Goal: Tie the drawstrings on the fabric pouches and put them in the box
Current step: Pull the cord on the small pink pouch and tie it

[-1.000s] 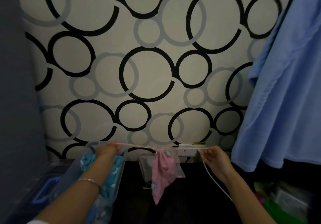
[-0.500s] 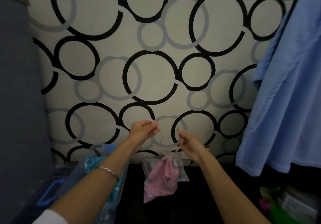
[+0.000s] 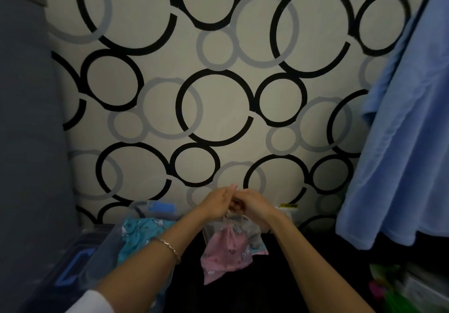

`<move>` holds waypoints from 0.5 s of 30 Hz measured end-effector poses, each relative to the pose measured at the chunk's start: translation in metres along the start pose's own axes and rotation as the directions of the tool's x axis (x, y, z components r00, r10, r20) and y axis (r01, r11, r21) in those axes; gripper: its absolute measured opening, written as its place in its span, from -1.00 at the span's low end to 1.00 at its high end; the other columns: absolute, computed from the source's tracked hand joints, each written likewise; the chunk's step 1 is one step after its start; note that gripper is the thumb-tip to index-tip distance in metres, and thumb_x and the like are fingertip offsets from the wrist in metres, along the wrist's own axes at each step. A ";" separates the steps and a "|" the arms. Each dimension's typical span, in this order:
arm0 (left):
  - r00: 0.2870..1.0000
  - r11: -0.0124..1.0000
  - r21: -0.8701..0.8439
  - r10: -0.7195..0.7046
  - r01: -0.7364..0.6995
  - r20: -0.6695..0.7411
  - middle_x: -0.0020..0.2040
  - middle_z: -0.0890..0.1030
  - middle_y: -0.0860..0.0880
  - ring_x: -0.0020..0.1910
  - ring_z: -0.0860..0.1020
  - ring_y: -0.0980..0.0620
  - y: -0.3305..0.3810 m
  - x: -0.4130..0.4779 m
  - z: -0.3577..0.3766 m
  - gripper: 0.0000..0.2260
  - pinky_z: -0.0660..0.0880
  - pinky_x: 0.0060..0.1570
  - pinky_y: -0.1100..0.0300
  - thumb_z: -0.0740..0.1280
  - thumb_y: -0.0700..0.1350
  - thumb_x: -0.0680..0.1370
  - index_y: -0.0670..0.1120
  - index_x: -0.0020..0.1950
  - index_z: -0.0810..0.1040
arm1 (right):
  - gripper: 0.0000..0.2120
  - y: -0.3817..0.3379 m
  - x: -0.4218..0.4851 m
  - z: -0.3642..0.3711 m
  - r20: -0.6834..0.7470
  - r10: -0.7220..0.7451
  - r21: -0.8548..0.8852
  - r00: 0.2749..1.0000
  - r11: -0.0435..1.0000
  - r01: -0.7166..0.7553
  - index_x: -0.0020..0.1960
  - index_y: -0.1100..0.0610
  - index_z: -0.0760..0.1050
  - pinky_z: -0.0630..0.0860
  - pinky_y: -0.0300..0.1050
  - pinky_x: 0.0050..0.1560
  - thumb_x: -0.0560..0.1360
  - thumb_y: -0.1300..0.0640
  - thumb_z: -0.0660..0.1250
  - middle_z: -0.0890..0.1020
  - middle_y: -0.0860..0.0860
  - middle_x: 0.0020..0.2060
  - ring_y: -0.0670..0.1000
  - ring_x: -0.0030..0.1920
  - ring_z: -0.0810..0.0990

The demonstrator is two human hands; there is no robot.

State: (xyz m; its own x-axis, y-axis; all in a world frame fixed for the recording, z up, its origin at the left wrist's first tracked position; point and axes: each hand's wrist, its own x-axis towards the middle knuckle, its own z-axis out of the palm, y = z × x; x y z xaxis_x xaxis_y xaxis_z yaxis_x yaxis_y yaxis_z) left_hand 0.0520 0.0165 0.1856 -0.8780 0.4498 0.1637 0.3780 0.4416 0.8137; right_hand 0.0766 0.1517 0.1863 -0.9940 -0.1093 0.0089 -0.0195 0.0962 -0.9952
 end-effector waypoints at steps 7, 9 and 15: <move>0.989 0.907 0.421 0.048 0.016 -0.142 0.08 0.48 -0.08 0.01 0.51 -0.07 -0.019 0.000 0.015 -0.49 0.48 0.10 -0.06 -0.06 0.23 0.63 -0.07 0.05 0.55 | -0.73 0.014 -0.001 -0.004 -0.024 -0.010 -0.004 1.000 1.000 0.010 -0.28 0.17 0.50 0.27 -0.26 -0.40 0.60 0.17 0.25 0.45 -0.01 -0.46 -0.09 -0.41 0.33; 0.979 0.837 0.547 0.135 -0.028 -0.155 0.09 0.41 -0.06 0.01 0.45 -0.04 -0.022 0.000 0.015 -0.61 0.48 0.04 -0.01 0.00 0.15 0.65 -0.06 0.08 0.52 | -0.73 0.016 0.000 -0.002 -0.063 -0.002 -0.030 0.998 1.000 0.000 -0.27 0.18 0.52 0.27 -0.25 -0.40 0.59 0.17 0.26 0.45 0.03 -0.44 -0.08 -0.42 0.34; 0.923 0.668 0.742 0.314 -0.049 -0.222 0.01 0.38 -0.02 -0.06 0.45 0.03 -0.026 -0.002 0.012 -0.64 0.41 -0.20 0.19 0.04 0.15 0.65 -0.04 -0.01 0.51 | -0.73 0.015 -0.003 0.004 -0.207 -0.062 -0.154 0.976 0.988 0.030 -0.31 0.16 0.63 0.35 -0.29 -0.43 0.53 0.27 0.31 0.62 0.04 -0.39 -0.10 -0.45 0.41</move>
State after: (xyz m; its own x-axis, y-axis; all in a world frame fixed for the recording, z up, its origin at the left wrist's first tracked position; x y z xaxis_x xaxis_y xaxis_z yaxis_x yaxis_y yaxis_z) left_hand 0.0470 0.0136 0.1570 -0.7567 0.3819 0.5306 0.5139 0.8492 0.1216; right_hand 0.0794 0.1496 0.1712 -0.9916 0.0925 0.0904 -0.0654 0.2440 -0.9676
